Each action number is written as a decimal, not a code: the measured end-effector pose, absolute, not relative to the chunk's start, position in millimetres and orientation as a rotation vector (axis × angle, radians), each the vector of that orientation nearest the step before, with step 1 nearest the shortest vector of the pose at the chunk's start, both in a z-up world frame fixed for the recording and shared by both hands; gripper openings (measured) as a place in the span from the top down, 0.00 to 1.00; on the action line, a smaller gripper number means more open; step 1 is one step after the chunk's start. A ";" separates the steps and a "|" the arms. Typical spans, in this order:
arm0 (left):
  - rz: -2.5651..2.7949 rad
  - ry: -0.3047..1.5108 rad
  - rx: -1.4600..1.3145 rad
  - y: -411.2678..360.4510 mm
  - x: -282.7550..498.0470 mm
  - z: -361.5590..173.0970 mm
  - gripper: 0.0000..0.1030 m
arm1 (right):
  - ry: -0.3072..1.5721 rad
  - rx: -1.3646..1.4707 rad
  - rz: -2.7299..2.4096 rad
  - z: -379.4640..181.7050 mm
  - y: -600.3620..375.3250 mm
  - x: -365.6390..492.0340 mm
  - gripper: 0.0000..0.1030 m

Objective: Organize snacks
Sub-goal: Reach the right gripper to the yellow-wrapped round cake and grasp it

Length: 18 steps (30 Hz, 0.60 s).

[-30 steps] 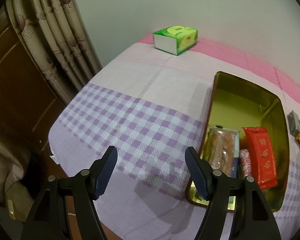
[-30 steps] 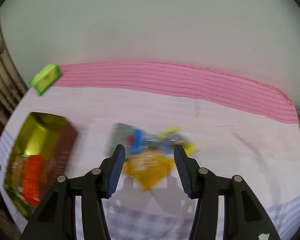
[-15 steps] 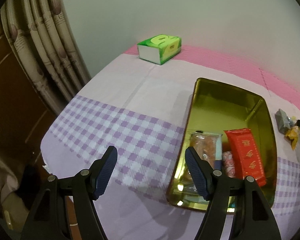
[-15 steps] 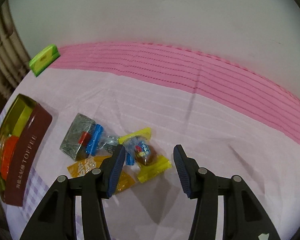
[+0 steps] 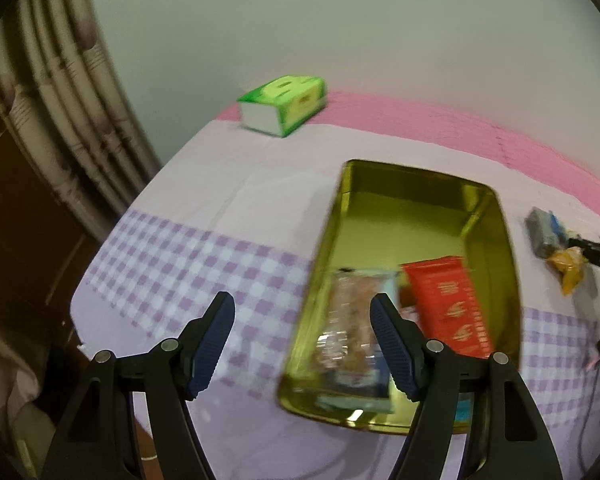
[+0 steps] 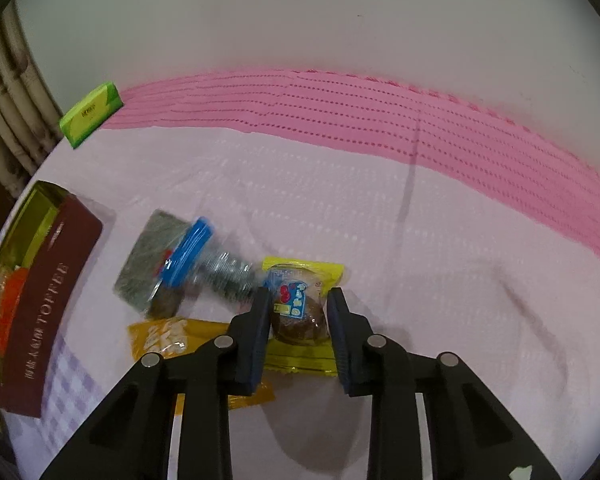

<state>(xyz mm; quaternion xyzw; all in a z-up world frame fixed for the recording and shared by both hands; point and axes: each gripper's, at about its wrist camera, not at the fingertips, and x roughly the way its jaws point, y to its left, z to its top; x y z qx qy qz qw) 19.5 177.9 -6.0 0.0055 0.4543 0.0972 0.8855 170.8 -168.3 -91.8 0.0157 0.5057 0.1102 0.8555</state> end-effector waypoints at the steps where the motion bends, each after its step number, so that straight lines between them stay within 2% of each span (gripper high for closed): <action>1: 0.184 0.941 0.019 171.5 20.5 -4.1 0.31 | 1.061 0.046 0.219 -91.8 -165.8 165.4 0.74; 9: 0.020 0.903 0.064 109.1 28.3 11.2 0.31 | 1.039 0.067 0.195 -89.4 -147.6 113.4 0.74; 18: -0.147 0.932 0.065 33.8 40.8 3.8 0.30 | 1.000 0.071 0.099 -89.5 -169.4 90.1 0.74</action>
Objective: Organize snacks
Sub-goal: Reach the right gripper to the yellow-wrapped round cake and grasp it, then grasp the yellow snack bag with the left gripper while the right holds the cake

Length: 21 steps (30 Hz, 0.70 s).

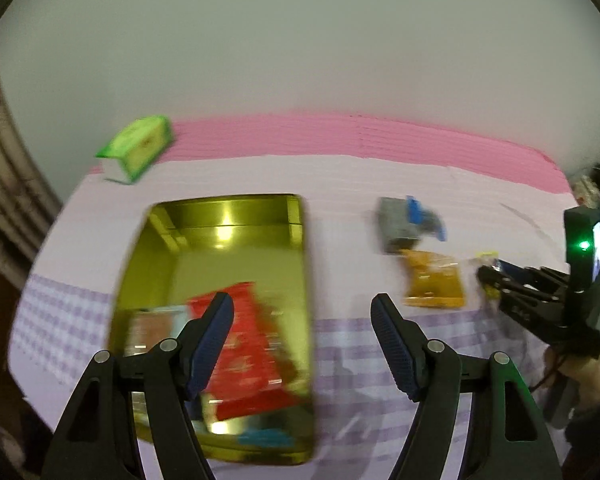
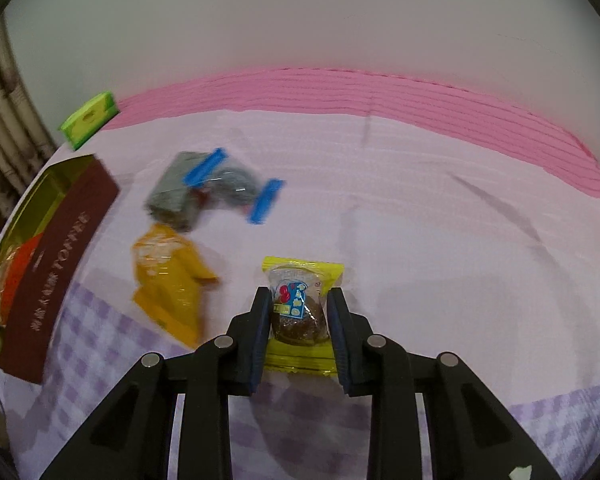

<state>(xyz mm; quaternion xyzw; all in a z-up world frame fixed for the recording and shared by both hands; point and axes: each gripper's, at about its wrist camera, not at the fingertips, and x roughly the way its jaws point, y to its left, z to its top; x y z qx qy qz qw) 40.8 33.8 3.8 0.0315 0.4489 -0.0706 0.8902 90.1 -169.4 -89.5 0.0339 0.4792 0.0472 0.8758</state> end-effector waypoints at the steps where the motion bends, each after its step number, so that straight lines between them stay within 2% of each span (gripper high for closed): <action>1: -0.174 0.946 0.061 24.6 43.2 1.5 0.30 | 0.993 0.065 0.075 -89.8 -174.9 89.7 0.74; 21: -0.329 1.036 0.092 -77.6 88.9 -48.1 0.30 | 0.926 0.074 -0.080 -97.0 -243.9 79.5 0.74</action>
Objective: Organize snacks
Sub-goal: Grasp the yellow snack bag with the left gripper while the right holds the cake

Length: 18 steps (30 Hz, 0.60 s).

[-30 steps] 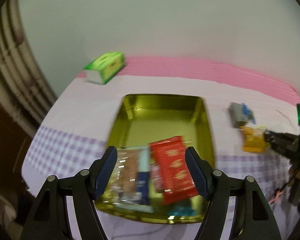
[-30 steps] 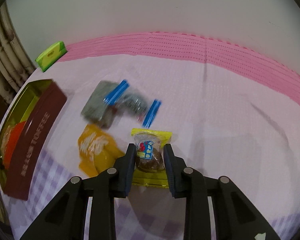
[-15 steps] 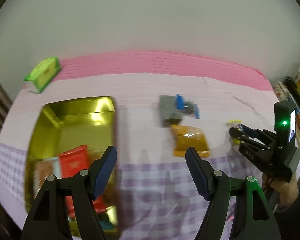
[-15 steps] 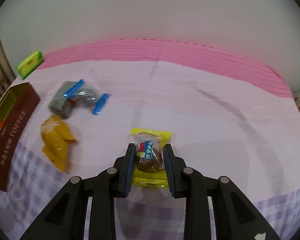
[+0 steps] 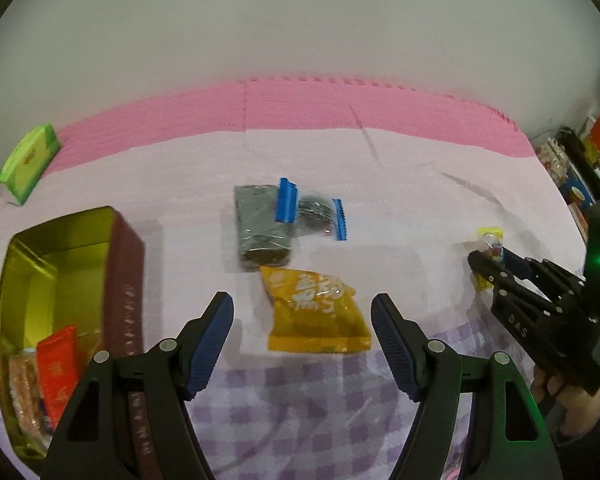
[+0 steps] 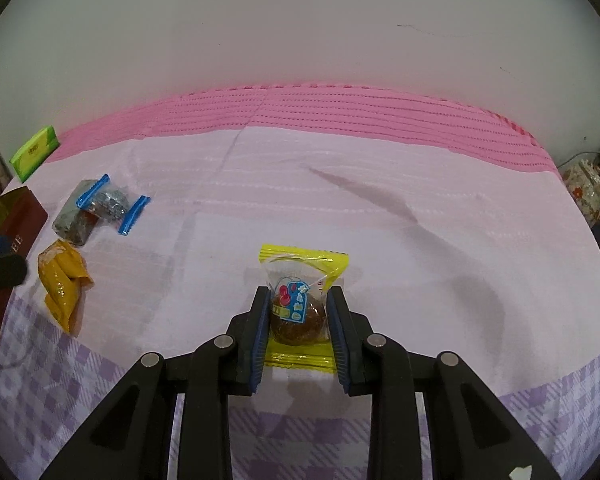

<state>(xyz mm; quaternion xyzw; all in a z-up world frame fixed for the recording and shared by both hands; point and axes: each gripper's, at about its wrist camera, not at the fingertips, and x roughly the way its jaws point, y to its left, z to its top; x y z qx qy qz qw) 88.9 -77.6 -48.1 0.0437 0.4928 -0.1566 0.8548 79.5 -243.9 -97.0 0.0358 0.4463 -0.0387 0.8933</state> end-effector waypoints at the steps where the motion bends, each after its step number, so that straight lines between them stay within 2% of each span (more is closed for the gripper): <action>1: -0.327 1.048 0.092 -80.2 92.0 -52.5 0.30 | 0.926 0.075 -0.080 -97.1 -243.6 80.1 0.74; 11: -0.314 1.086 0.092 -88.8 111.3 -78.5 0.31 | 0.924 0.082 -0.073 -98.0 -250.4 73.1 0.72; 12: -0.315 1.091 0.094 -89.5 111.0 -80.5 0.33 | 0.924 0.082 -0.073 -98.0 -251.1 73.3 0.72; 13: -0.320 1.099 0.089 -89.7 111.4 -83.3 0.43 | 0.924 0.082 -0.072 -97.9 -251.2 73.2 0.72; 14: -0.328 1.110 0.083 -90.0 111.5 -85.3 0.47 | 0.924 0.082 -0.073 -97.8 -251.0 73.2 0.72; 18: -0.340 1.105 0.077 -87.7 102.7 -83.0 0.49 | 0.924 0.081 -0.073 -97.3 -250.4 73.2 0.72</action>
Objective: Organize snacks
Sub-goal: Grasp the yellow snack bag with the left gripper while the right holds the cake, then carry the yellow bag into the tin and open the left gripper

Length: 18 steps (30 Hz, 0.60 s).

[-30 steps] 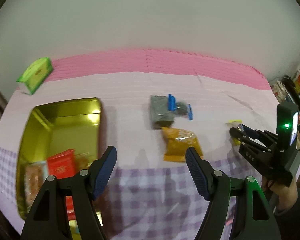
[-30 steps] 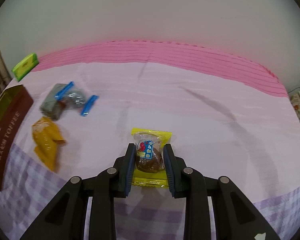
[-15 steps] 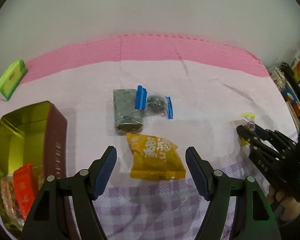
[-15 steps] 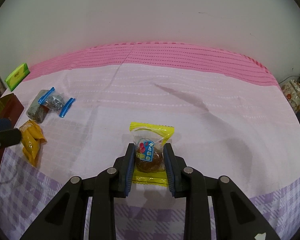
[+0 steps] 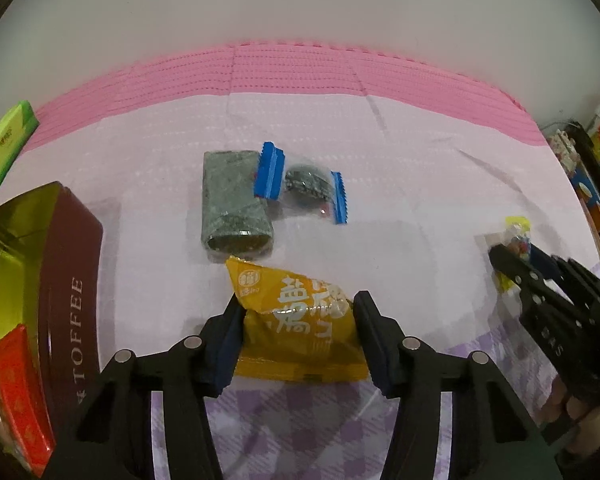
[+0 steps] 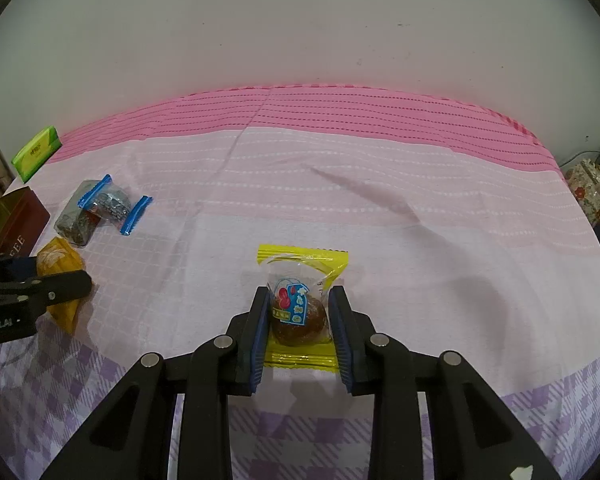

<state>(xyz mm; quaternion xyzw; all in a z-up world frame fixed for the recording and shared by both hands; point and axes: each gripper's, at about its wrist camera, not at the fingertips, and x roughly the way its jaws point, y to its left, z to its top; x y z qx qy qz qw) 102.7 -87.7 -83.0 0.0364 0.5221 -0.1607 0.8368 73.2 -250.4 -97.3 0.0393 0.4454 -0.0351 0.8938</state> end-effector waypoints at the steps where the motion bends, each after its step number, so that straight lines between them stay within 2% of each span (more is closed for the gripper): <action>1: -0.342 1.101 0.083 -86.5 98.2 -82.1 0.49 | 0.924 0.081 -0.073 -97.2 -250.3 73.2 0.72; 18: -0.313 1.059 0.111 -67.3 63.1 -55.9 0.50 | 0.925 0.069 -0.077 -97.2 -249.2 73.8 0.72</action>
